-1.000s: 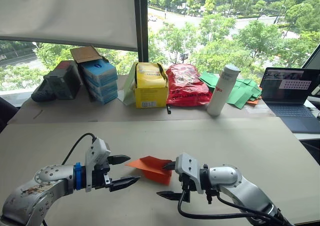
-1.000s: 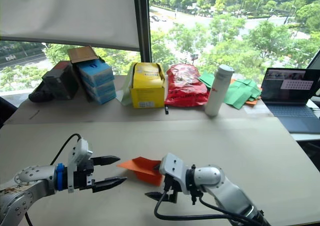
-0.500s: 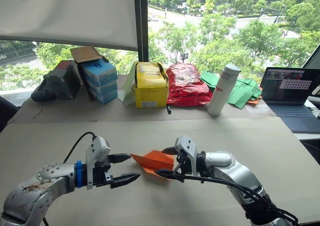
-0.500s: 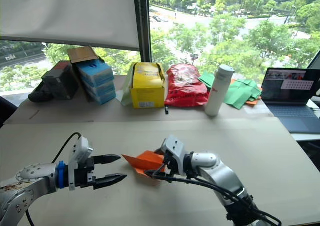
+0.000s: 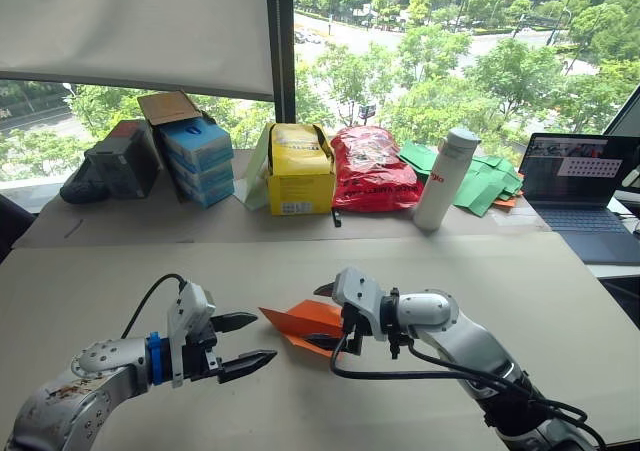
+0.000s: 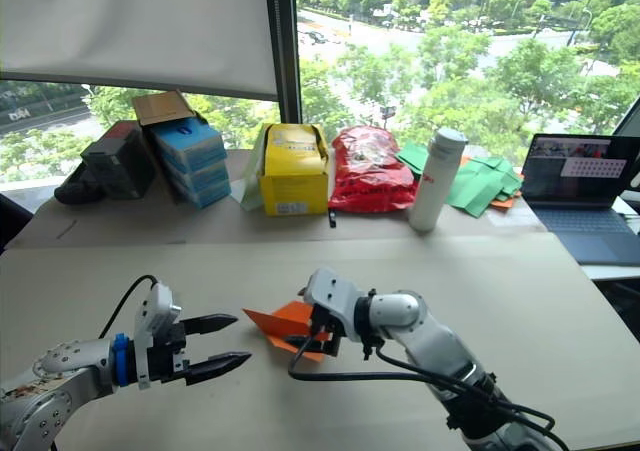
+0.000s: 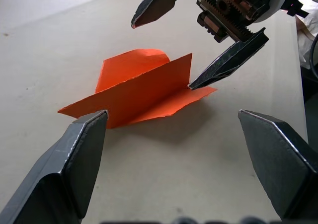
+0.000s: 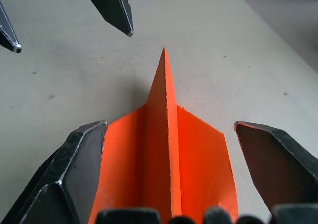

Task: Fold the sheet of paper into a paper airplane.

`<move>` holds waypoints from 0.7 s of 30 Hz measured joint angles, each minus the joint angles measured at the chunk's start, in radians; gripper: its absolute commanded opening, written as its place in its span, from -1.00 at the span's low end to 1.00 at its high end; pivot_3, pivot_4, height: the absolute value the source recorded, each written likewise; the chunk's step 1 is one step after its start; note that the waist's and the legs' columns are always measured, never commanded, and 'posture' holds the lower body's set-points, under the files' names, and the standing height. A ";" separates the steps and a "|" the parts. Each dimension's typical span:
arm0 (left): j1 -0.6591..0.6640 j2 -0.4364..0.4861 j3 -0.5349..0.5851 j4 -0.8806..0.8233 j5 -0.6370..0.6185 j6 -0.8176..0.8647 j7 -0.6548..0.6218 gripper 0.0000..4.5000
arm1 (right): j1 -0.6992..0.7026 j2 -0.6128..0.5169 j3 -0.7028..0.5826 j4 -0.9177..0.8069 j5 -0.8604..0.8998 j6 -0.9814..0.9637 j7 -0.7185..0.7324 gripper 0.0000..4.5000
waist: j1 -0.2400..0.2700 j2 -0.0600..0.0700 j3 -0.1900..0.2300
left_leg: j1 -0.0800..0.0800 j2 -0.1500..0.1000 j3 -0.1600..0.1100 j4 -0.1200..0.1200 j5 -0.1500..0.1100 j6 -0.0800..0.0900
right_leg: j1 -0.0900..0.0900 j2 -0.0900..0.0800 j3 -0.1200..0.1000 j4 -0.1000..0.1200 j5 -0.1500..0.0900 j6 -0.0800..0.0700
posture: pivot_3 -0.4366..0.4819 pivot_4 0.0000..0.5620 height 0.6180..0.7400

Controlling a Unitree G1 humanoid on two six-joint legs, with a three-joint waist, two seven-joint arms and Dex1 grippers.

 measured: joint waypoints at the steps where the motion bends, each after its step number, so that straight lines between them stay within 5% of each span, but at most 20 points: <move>1: 0.004 0.000 0.000 0.000 0.002 -0.002 0.000 1.00 | 0.003 0.002 0.005 0.008 -0.008 -0.003 -0.001 0.49 | 0.000 0.000 0.000 | 0.000 0.000 0.000 0.000 0.000 0.000 | 0.000 0.000 0.000 0.000 0.000 0.000 | -0.05 -0.47 1.00; 10: 0.030 -0.001 -0.001 0.000 0.015 -0.042 -0.007 1.00 | 0.028 0.024 0.033 0.065 -0.057 -0.029 -0.017 -0.92 | -0.001 0.000 0.000 | 0.000 0.000 0.000 0.000 0.000 0.000 | 0.000 0.000 0.000 0.000 0.000 0.000 | -0.05 -0.47 1.00; 18: -0.025 -0.011 -0.018 -0.020 0.010 -0.035 0.015 1.00 | 0.030 0.034 0.013 0.059 -0.061 -0.032 -0.021 -0.98 | 0.001 0.000 0.000 | 0.000 0.000 0.000 0.000 0.000 0.000 | 0.000 0.000 0.000 0.000 0.000 0.000 | -0.05 -0.47 1.00; 21: -0.059 -0.019 -0.028 -0.025 0.002 -0.031 0.031 1.00 | 0.036 0.041 -0.088 0.025 -0.020 0.027 -0.056 -0.98 | 0.002 0.000 0.000 | -0.001 0.000 0.000 0.000 0.000 0.000 | 0.000 0.000 0.000 0.000 0.000 0.000 | -0.05 -0.47 1.00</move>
